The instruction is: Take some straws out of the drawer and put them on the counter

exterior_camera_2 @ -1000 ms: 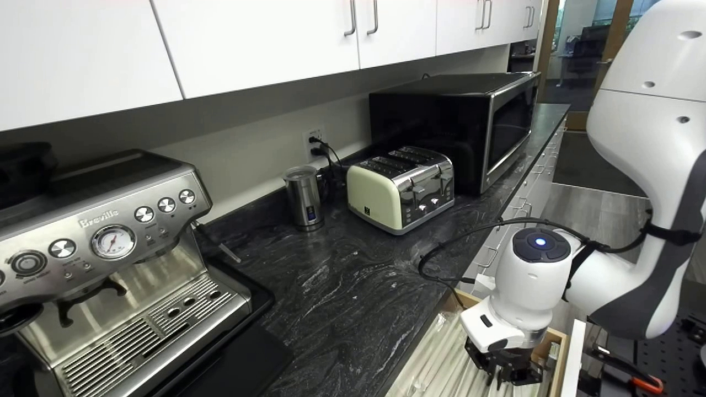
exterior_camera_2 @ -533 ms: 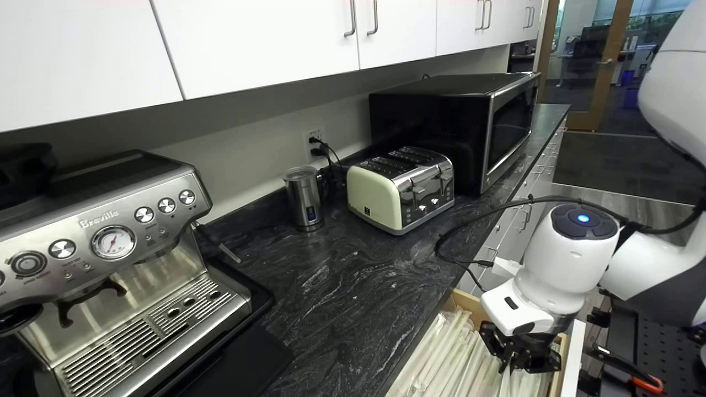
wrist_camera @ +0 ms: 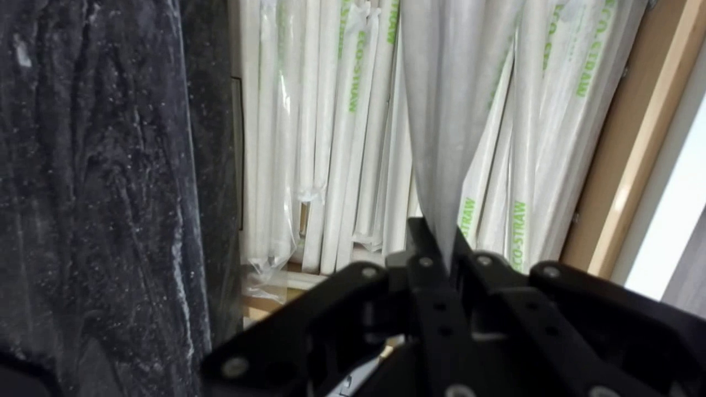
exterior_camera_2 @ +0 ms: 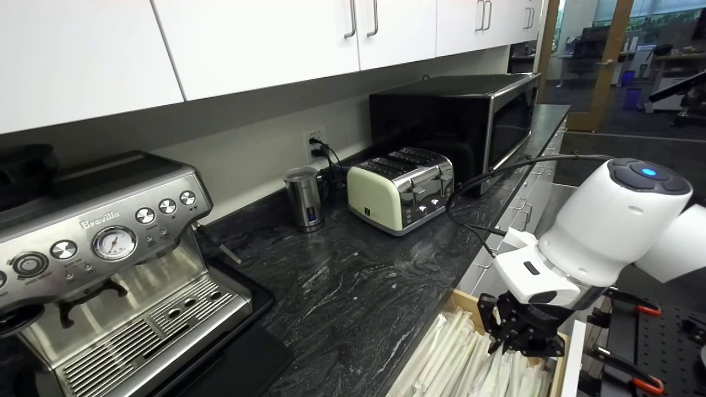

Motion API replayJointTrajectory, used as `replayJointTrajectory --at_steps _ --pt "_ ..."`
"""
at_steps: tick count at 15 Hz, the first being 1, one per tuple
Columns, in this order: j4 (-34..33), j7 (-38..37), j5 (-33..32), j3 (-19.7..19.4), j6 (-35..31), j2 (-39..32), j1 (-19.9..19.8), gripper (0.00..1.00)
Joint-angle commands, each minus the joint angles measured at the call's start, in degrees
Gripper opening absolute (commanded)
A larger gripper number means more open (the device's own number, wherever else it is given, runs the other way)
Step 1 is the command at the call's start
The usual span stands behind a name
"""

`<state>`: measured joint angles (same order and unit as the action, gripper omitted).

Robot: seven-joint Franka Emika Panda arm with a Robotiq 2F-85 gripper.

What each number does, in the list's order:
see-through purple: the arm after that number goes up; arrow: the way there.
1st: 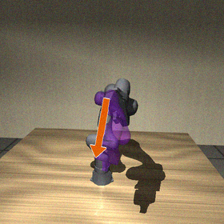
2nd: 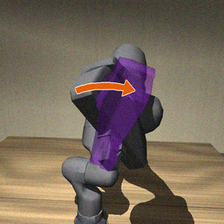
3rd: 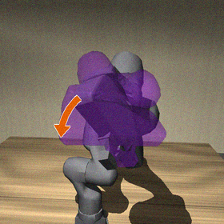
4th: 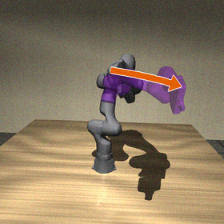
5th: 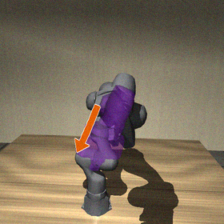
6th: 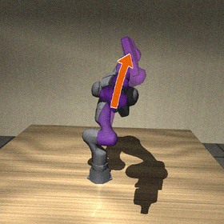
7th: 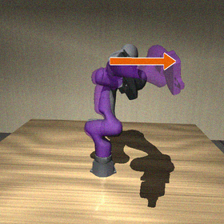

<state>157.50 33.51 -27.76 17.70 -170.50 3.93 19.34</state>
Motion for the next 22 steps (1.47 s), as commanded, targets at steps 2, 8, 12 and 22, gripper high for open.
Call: replayJointTrajectory --at_steps 2,8,12,22 --pt "-0.09 -0.18 -0.15 0.0 0.11 -0.79 -0.28 0.07" --pt "-9.43 1.62 -2.72 -1.31 4.56 3.37 -1.94 0.02" --pt "-23.88 0.43 -14.03 -1.8 11.91 -3.52 -6.59 0.02" --pt "-45.91 0.83 -13.28 -3.79 17.15 -27.26 -3.66 0.01"
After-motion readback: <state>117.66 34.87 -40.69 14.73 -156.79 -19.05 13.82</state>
